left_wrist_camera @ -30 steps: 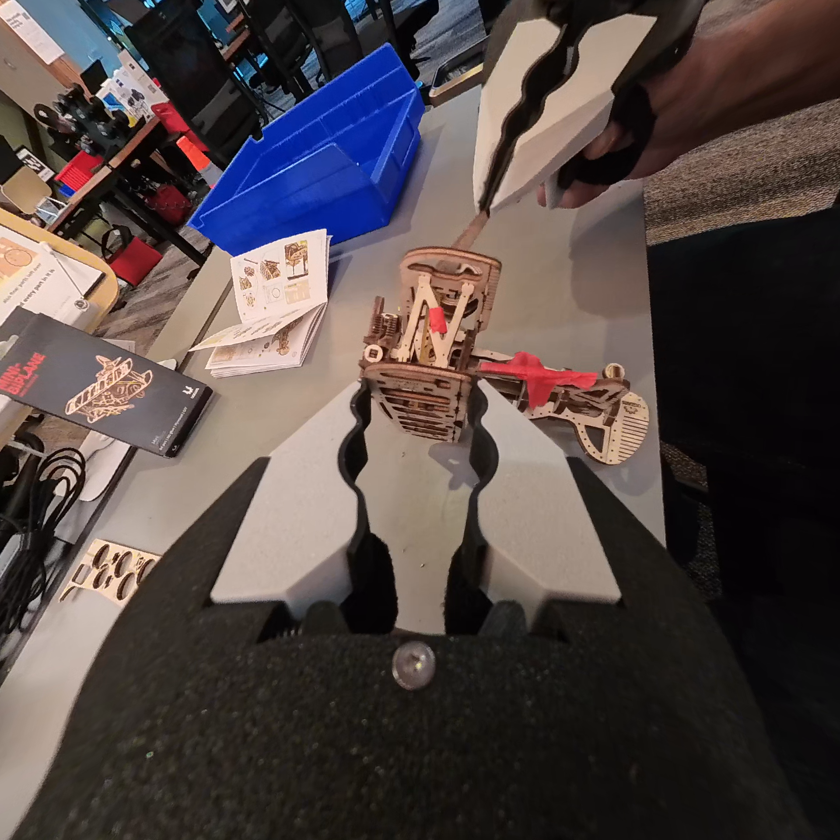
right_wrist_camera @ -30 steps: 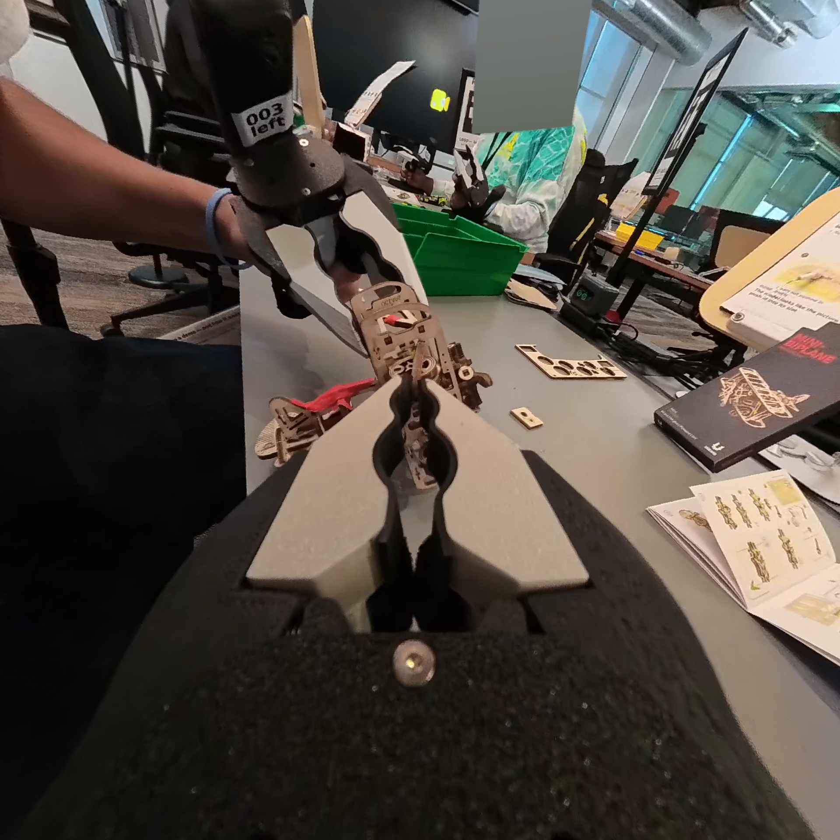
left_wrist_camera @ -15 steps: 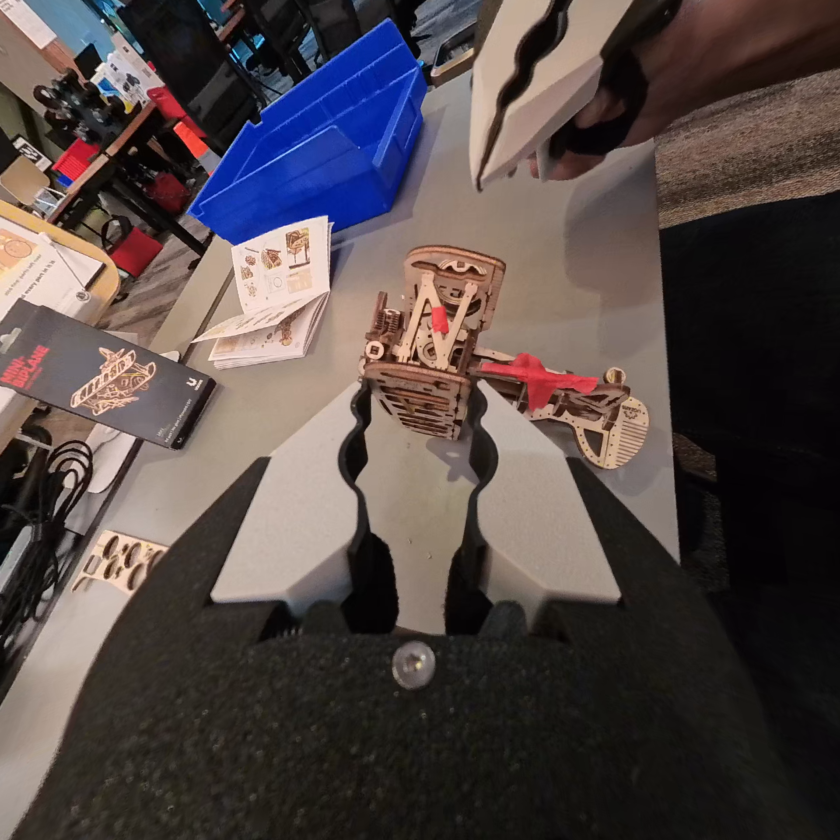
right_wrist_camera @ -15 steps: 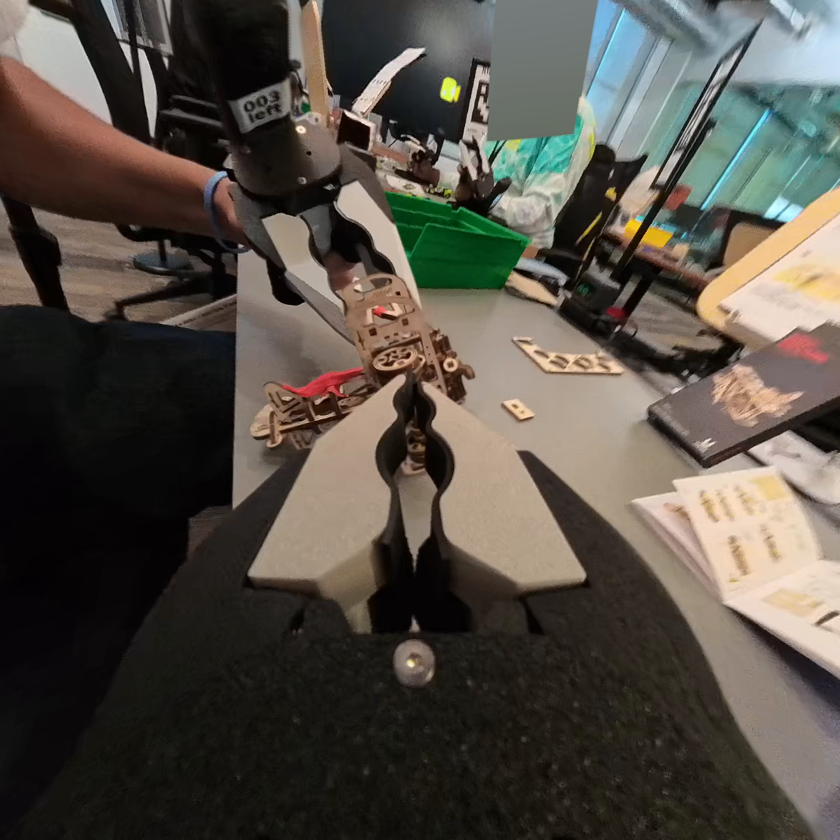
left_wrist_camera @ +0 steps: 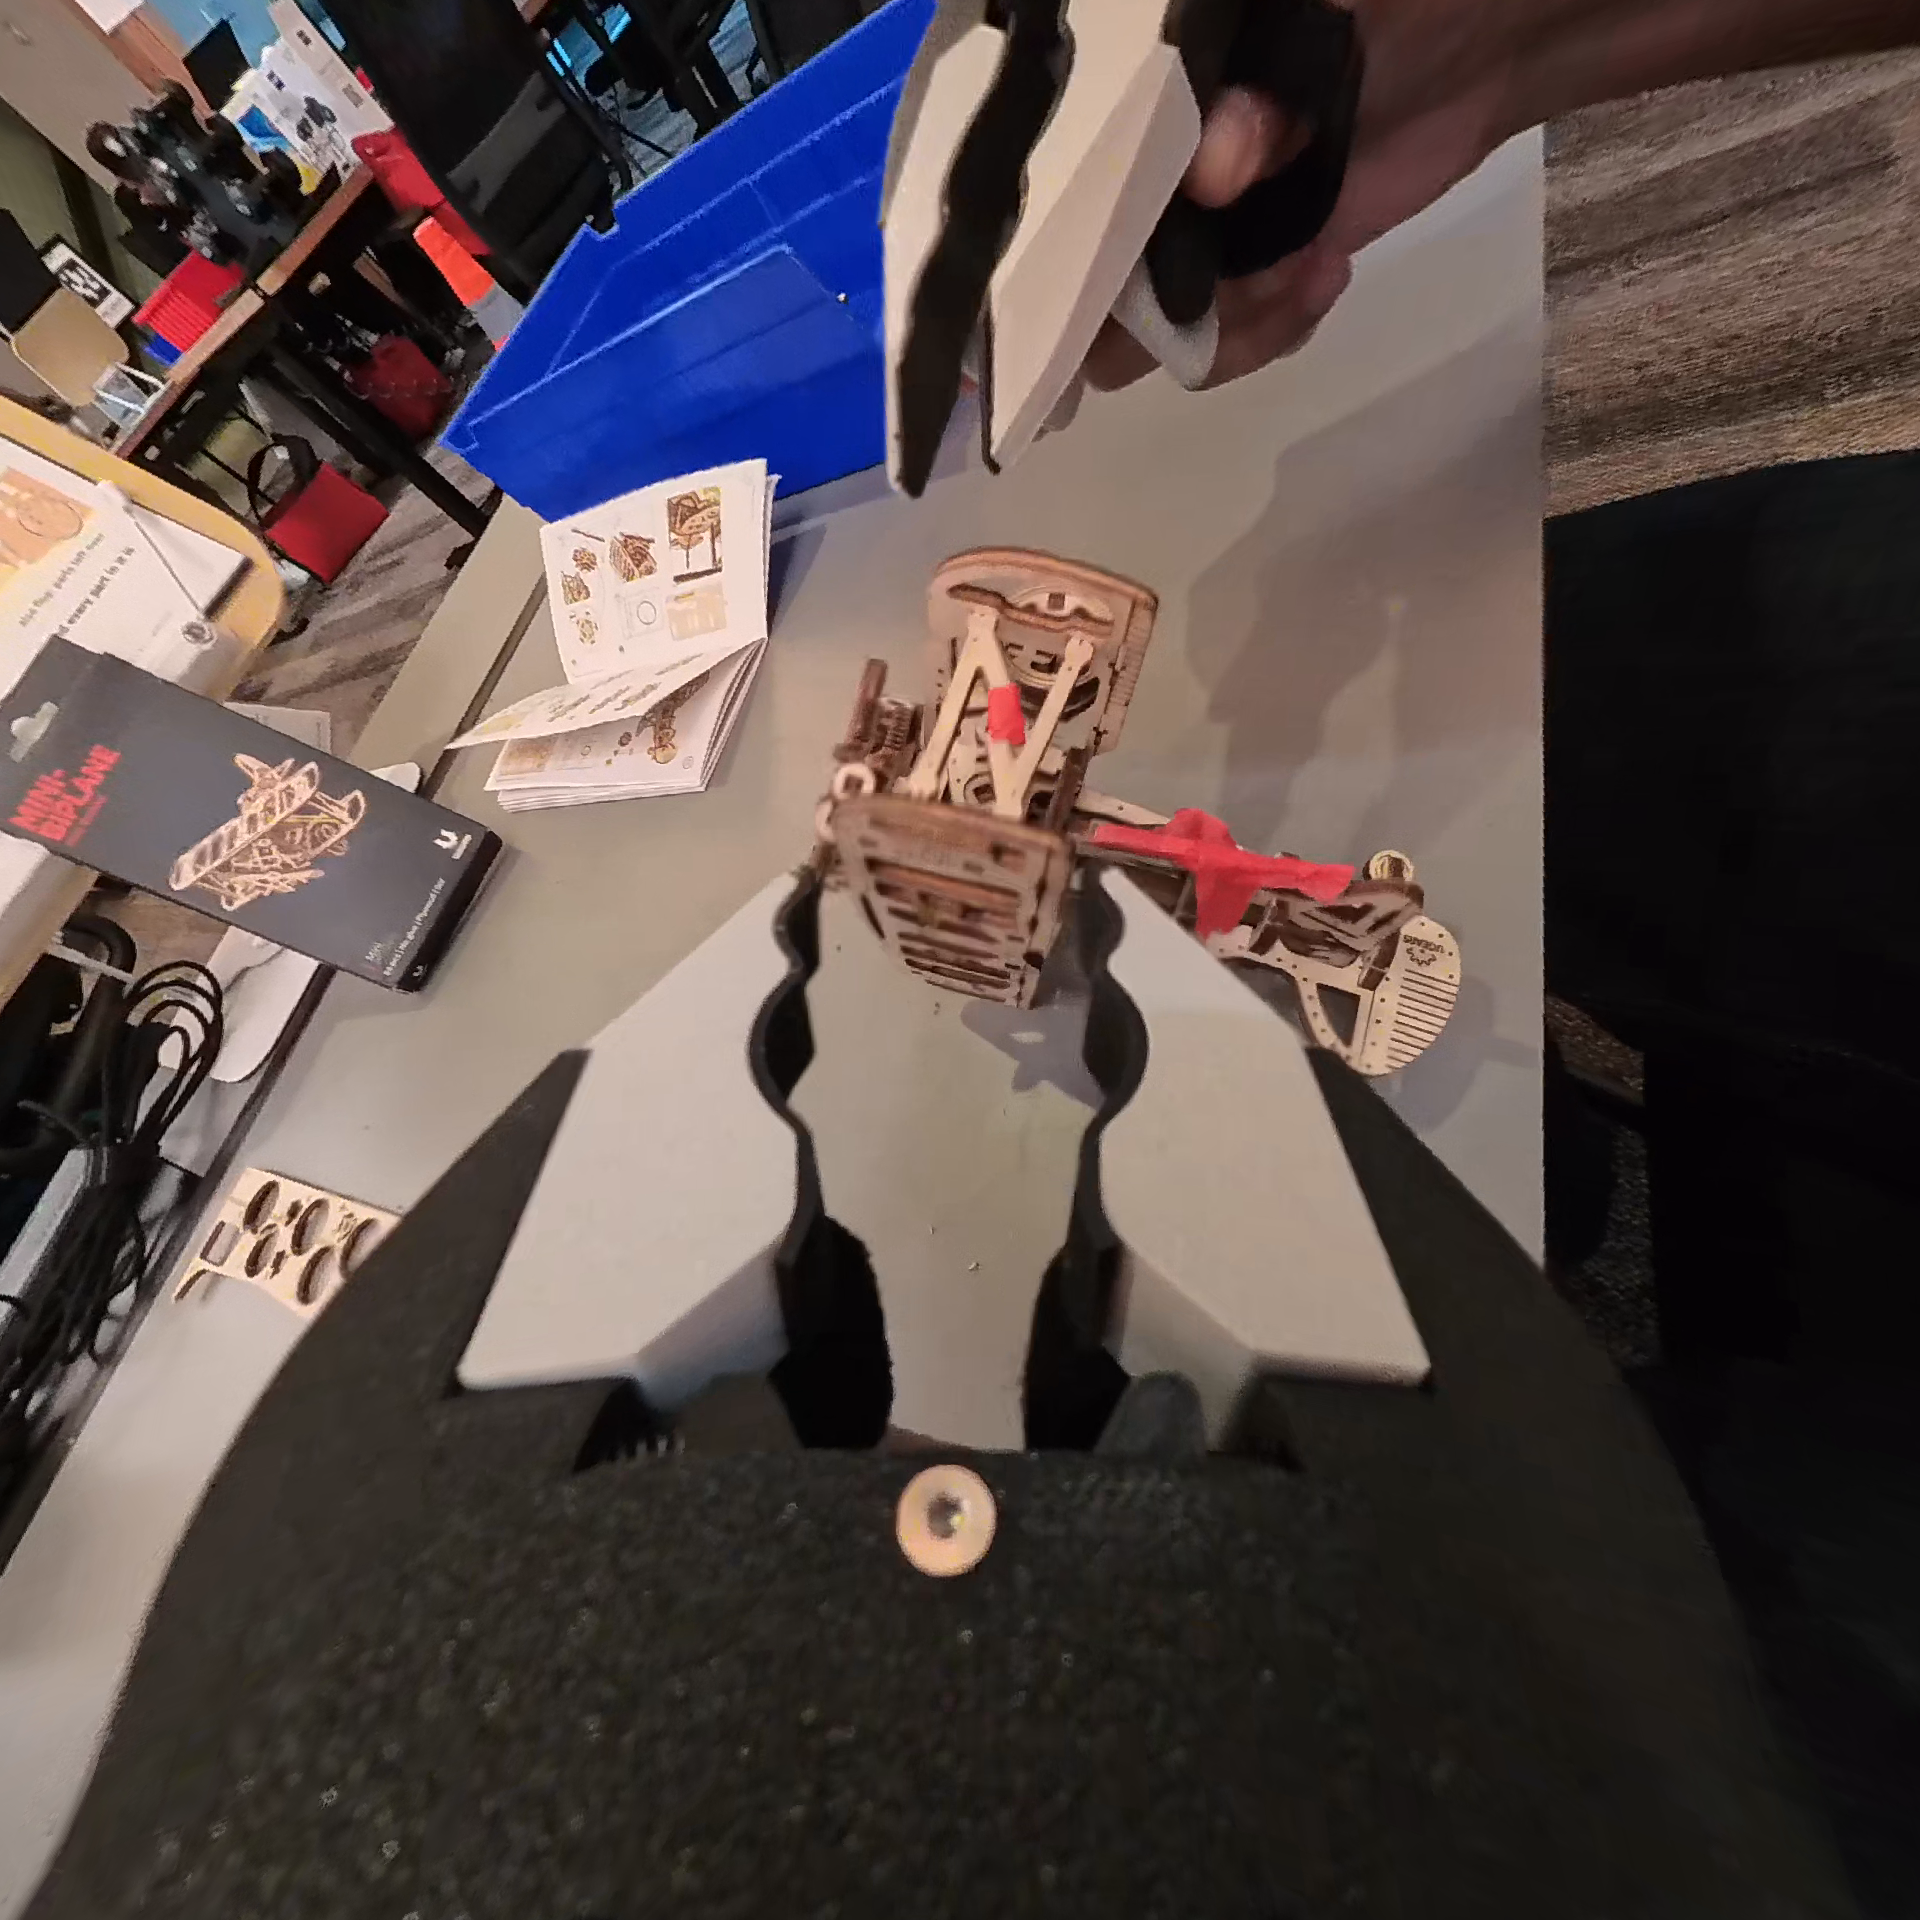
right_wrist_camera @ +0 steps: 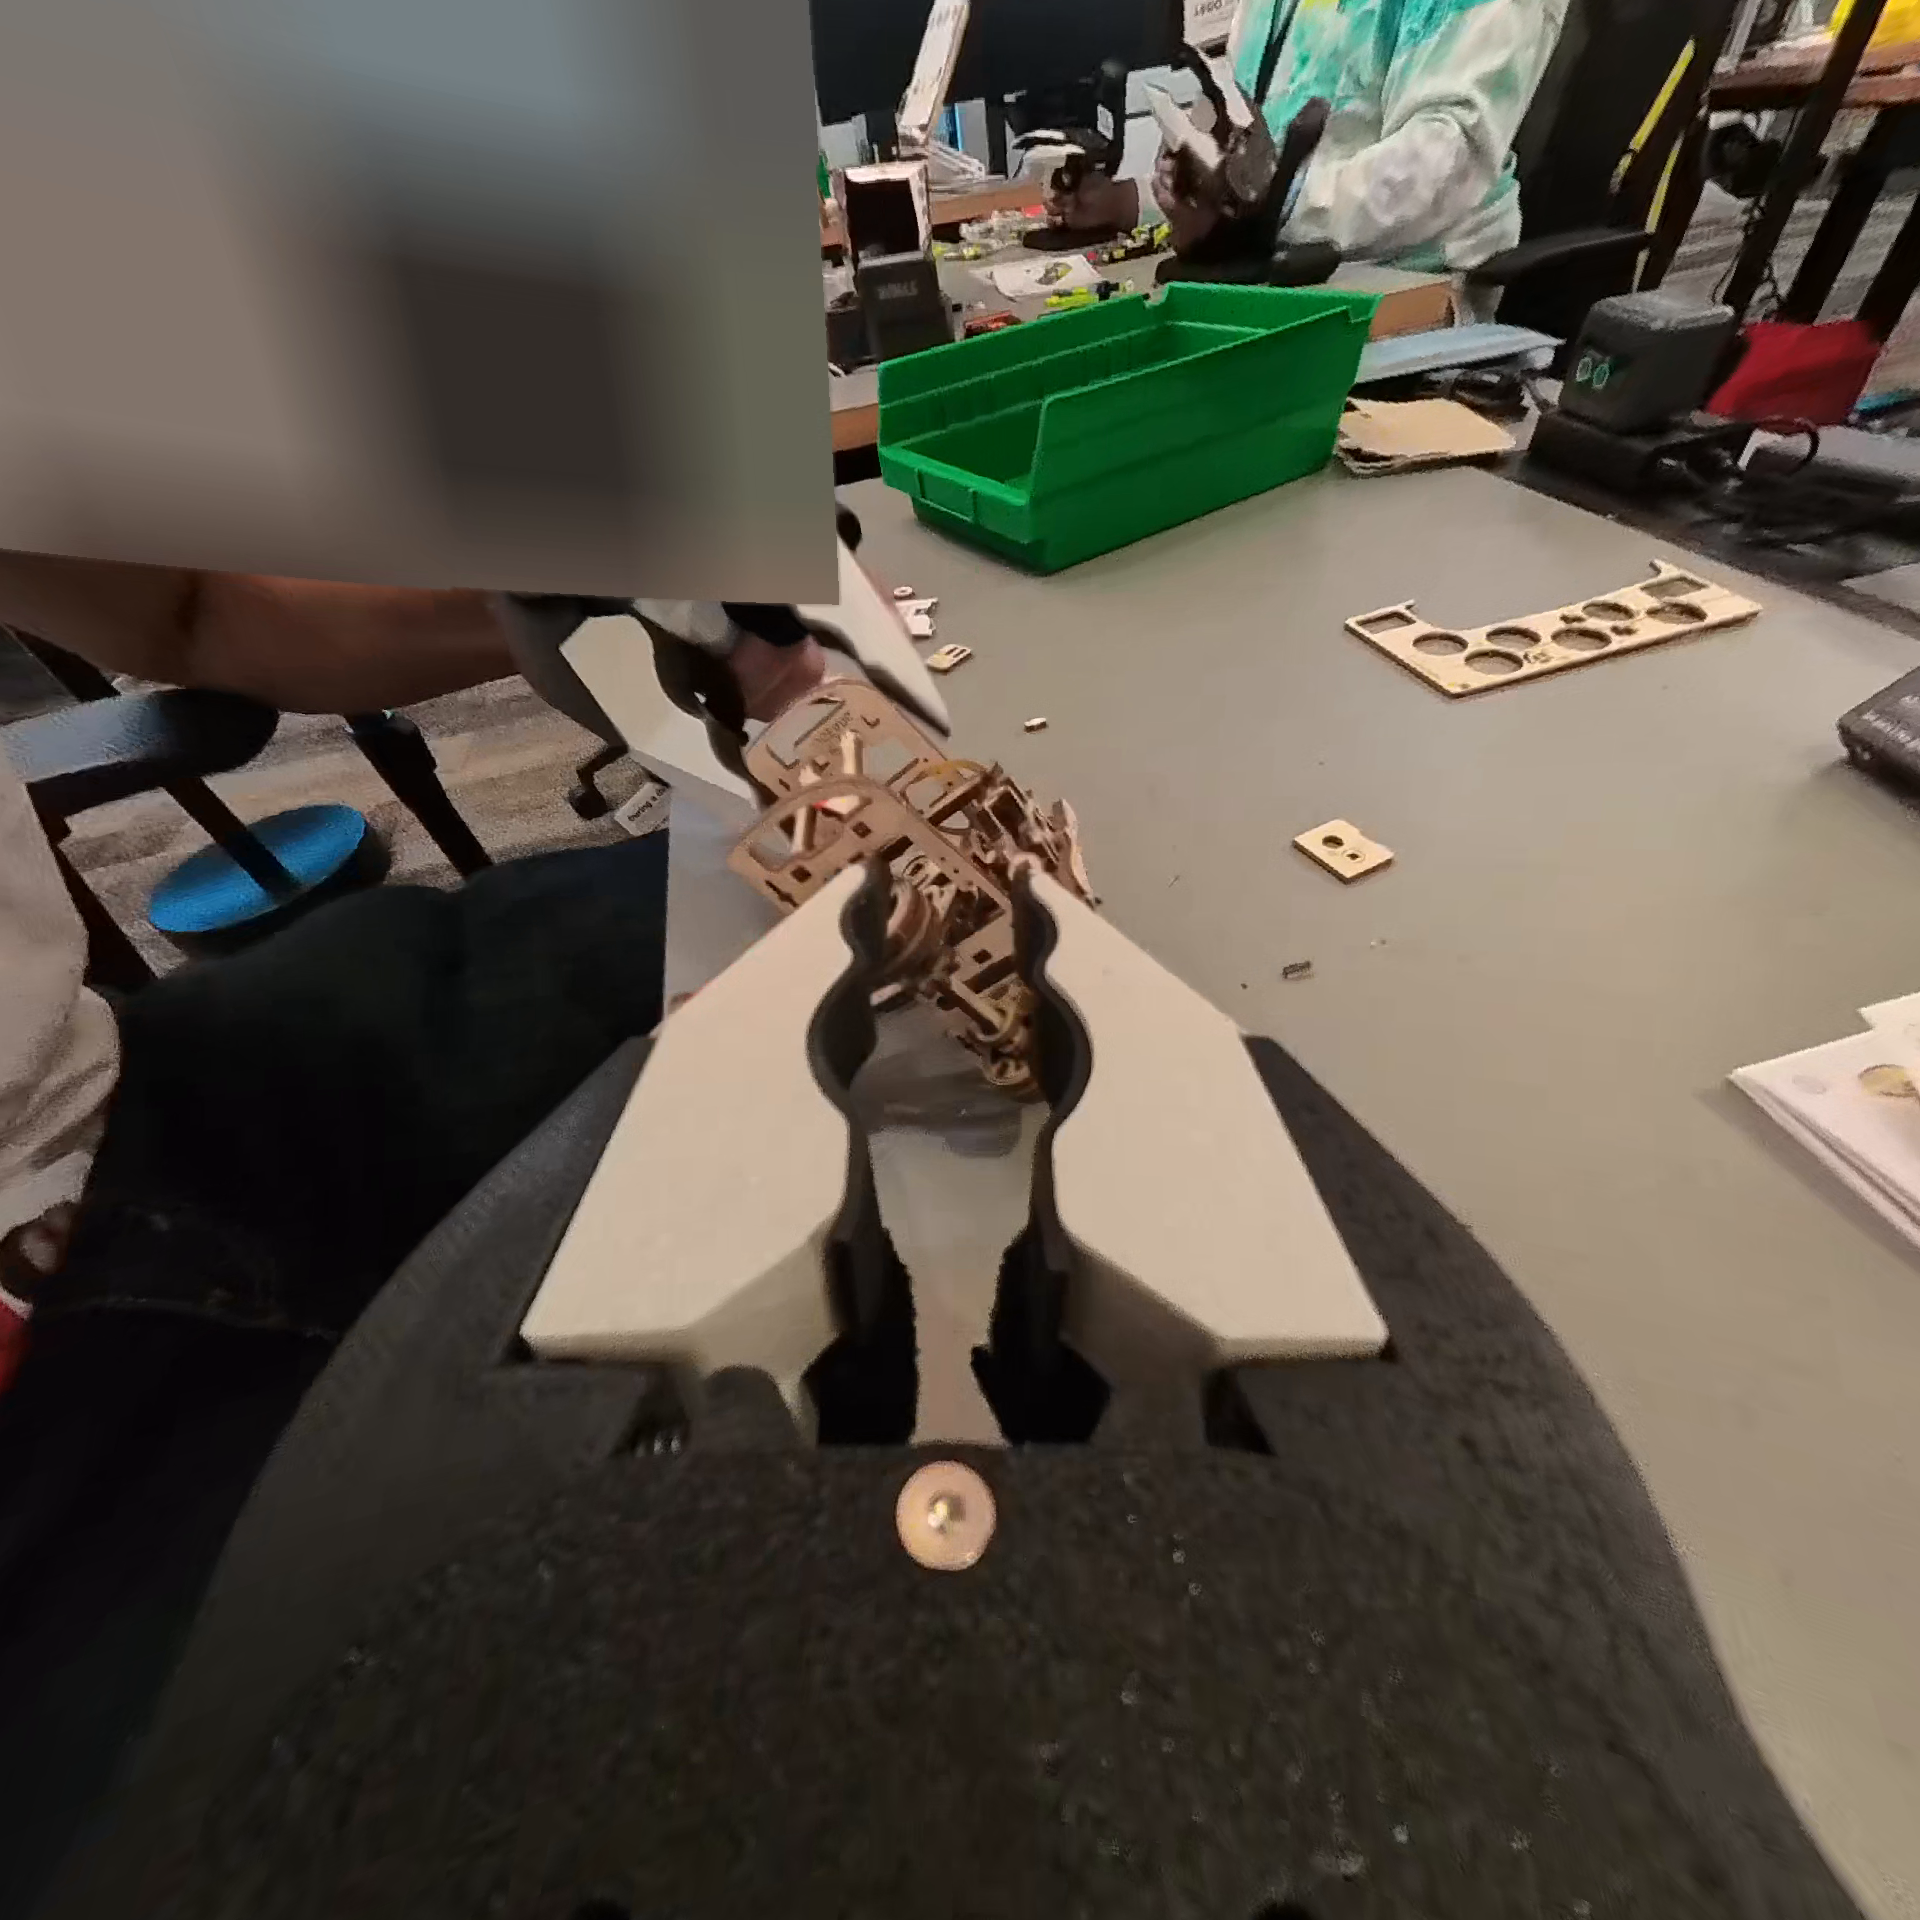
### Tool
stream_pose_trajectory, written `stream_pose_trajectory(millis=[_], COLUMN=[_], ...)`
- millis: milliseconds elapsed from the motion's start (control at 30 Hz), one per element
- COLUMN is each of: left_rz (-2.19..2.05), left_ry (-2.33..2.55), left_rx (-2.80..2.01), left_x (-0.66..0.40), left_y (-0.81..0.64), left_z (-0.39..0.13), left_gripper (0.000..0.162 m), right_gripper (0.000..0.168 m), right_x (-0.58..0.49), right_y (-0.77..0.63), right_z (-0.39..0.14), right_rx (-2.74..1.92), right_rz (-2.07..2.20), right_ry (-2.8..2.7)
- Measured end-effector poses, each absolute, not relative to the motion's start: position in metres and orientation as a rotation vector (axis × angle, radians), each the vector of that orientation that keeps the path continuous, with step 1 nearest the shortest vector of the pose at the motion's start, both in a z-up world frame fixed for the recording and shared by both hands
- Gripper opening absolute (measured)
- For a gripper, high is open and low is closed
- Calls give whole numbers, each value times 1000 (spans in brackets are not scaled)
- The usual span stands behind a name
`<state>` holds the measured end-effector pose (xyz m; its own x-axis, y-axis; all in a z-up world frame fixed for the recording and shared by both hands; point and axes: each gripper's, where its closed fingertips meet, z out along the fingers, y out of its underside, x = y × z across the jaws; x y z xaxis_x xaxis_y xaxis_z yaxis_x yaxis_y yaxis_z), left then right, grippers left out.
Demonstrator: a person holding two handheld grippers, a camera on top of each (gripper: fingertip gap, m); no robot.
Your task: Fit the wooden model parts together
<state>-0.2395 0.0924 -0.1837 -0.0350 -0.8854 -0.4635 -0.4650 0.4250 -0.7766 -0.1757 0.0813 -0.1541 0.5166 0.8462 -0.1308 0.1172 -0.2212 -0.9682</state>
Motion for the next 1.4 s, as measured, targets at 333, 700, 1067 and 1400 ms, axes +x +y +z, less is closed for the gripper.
stream_pose_trajectory(millis=[333, 700, 1067, 1400], left_rz=[-739, -869, -725, -883], left_ry=[1650, 2426, 2619, 2599], left_rx=[-1276, -1884, -1954, -1856], left_x=[-259, -223, -218, -223], left_y=[105, 114, 117, 107], left_z=[-126, -169, -183, -179], left_gripper=[28, 28, 14, 2], right_gripper=[20, 20, 19, 15], right_x=[-173, -195, -192, -191], right_y=[59, 18, 2, 4], right_z=[-146, -165, -174, -176], right_rx=[-1814, -1916, -1927, -1919], right_rz=[808, 877, 899, 873], right_ry=[-796, -483, -445, -453])
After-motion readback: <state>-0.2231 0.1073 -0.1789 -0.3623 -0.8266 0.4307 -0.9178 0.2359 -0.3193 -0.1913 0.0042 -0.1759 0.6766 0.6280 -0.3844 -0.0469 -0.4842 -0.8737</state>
